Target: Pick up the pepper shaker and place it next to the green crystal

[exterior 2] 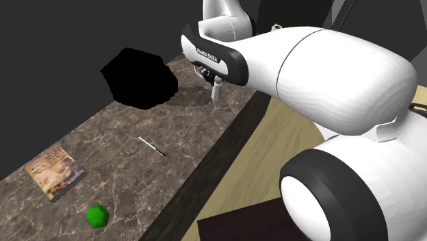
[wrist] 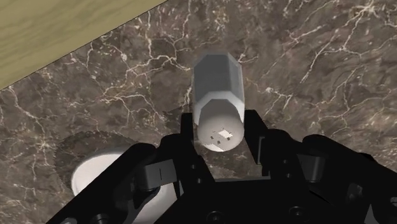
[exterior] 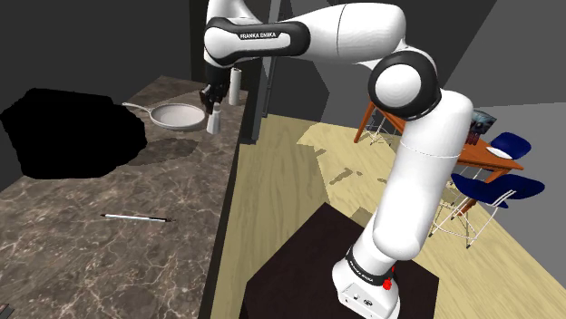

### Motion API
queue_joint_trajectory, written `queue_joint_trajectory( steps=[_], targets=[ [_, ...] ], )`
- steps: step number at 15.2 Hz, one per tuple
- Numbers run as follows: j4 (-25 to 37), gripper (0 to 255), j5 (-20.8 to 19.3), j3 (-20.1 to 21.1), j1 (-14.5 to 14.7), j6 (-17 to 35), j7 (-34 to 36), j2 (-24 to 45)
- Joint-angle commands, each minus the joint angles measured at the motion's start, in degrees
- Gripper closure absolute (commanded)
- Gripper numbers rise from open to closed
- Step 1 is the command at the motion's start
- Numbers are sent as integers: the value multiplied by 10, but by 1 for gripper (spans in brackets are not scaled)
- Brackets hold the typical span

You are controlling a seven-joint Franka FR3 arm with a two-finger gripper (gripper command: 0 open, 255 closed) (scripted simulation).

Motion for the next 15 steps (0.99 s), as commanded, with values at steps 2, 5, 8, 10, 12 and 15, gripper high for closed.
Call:
queue_joint_trajectory(
  steps=[2,5,8,10,12,15],
  targets=[
    [24,255,1,0,0,-25,-2,-1],
    [41,255,1,0,0,-41,-3,-1],
    [7,255,-6,13,22,-35,35,-26],
    [-11,255,-10,23,36,-33,60,-40],
    [-26,255,-15,33,50,-32,86,-51],
    [-42,255,-21,50,71,-32,125,-65]
  ],
)
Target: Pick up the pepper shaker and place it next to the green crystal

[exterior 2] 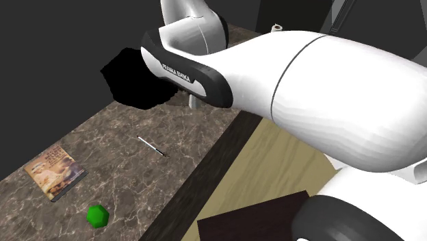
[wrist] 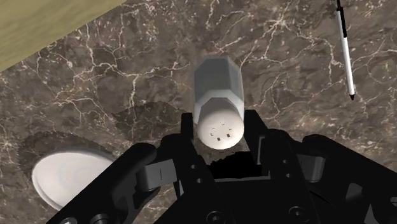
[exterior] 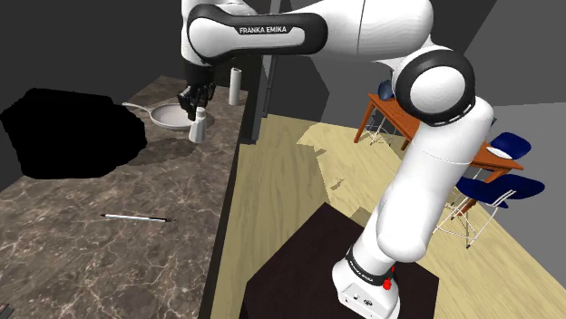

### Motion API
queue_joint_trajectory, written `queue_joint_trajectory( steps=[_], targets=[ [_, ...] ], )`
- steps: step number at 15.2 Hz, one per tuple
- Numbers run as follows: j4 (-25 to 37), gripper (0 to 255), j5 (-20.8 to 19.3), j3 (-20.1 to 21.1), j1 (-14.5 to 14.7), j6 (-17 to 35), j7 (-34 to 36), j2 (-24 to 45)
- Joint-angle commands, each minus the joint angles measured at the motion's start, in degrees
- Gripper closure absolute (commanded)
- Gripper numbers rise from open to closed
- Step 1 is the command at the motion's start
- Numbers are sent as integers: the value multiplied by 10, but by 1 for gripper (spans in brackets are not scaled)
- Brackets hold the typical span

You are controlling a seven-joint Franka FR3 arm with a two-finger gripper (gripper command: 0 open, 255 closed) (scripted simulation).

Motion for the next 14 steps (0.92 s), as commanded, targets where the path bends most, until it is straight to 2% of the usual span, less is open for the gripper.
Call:
queue_joint_trajectory(
  steps=[1,8,14],
  targets=[
    [-3,255,-5,12,15,-4,28,-5],
    [-12,255,-20,53,64,-14,122,-13],
    [8,255,-36,88,109,-30,205,1]
  ],
)
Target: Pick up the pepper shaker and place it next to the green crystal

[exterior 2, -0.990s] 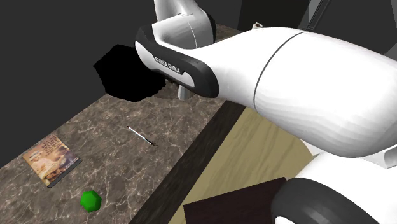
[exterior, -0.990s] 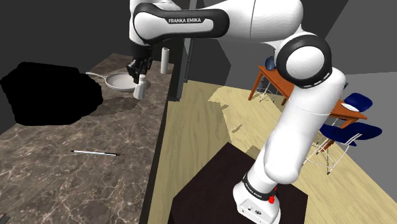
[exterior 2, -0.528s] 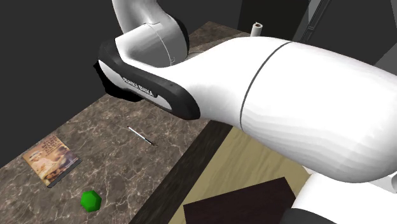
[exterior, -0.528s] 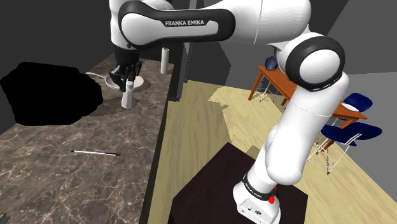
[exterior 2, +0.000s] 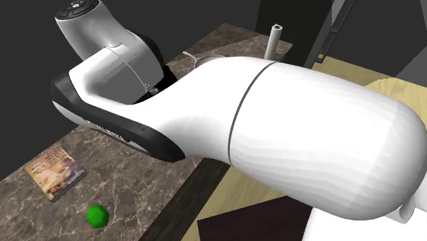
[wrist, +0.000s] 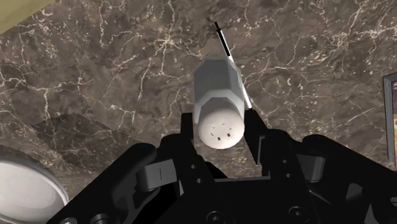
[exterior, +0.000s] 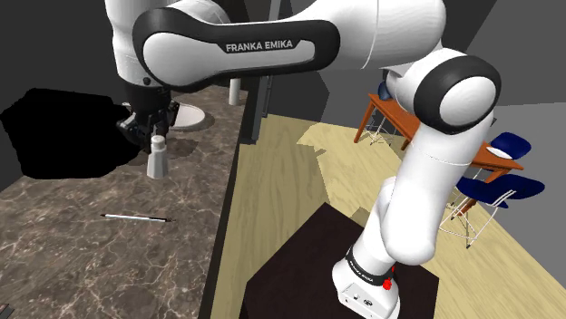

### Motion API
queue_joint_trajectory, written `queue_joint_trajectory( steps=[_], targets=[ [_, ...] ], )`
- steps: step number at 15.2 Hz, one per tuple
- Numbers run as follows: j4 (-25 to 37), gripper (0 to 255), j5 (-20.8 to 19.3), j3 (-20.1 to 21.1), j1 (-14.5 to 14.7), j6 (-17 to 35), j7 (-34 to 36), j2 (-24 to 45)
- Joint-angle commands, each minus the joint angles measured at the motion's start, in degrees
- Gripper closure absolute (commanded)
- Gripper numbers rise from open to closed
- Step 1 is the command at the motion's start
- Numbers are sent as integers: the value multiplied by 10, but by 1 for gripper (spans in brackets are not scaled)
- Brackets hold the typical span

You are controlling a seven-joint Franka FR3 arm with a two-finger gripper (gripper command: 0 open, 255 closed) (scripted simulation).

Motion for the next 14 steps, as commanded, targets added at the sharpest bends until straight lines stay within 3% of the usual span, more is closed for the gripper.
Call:
queue_joint_trajectory(
  steps=[1,8,14],
  targets=[
    [9,255,-4,11,14,-11,26,2],
    [72,255,-34,48,74,-43,122,51],
    [162,255,-68,72,137,-85,200,118]
  ],
)
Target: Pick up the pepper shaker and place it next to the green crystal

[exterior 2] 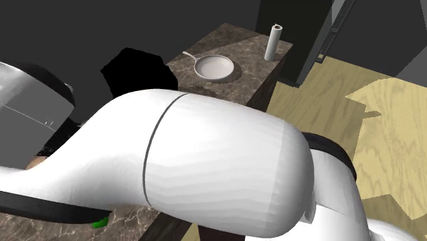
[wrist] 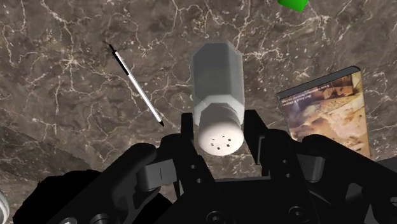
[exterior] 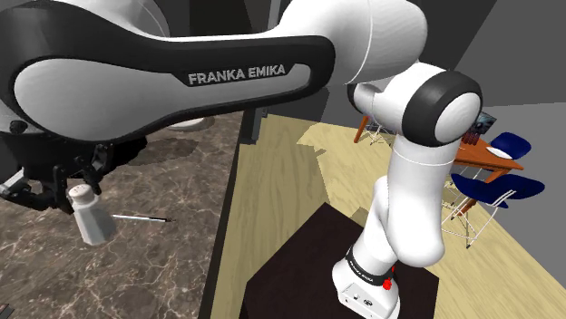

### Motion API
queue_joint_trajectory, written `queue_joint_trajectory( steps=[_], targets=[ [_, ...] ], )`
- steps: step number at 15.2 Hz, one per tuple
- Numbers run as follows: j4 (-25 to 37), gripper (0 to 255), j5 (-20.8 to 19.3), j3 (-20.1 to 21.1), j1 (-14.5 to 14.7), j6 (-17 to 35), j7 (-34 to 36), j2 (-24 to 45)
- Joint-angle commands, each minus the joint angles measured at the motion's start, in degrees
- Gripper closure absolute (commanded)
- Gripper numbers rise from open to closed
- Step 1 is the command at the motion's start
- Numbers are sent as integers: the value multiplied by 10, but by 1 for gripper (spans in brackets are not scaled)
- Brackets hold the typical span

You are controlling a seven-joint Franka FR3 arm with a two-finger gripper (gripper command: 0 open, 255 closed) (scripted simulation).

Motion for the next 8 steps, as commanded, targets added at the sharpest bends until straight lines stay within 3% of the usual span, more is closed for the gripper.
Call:
queue_joint_trajectory(
  steps=[1,3,8],
  targets=[
    [36,255,-12,6,22,-18,23,24],
    [76,255,-24,10,46,-36,45,52],
    [31,255,-24,9,41,4,52,48]
  ],
)
